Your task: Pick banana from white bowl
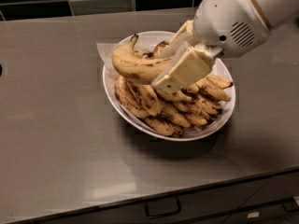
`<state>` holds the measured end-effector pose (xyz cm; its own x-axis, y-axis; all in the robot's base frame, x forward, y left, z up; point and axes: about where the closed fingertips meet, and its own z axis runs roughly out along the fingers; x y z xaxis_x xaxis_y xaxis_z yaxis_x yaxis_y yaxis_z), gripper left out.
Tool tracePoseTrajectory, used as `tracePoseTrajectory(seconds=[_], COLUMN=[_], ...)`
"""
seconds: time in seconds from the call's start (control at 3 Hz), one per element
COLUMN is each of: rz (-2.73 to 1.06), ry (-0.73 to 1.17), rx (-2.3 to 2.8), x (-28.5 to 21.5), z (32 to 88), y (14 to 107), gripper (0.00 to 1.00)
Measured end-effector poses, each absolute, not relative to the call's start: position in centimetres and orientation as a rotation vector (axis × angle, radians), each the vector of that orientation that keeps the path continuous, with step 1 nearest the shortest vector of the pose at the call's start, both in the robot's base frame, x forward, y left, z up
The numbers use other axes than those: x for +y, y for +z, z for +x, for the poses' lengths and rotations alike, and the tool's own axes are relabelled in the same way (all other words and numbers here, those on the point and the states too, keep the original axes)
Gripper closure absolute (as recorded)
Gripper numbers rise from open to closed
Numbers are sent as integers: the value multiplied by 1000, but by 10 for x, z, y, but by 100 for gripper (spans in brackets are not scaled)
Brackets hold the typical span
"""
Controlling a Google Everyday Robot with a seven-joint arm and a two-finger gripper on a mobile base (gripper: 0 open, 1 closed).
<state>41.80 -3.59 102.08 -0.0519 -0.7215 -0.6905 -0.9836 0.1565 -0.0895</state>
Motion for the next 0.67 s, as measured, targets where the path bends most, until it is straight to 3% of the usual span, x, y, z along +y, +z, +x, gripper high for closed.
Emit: tracePoseTrajectory(seconds=[0.67], rz=[-1608], ry=[593], rx=[1784], x=[-46], z=[413], y=[1023], gripper=[100])
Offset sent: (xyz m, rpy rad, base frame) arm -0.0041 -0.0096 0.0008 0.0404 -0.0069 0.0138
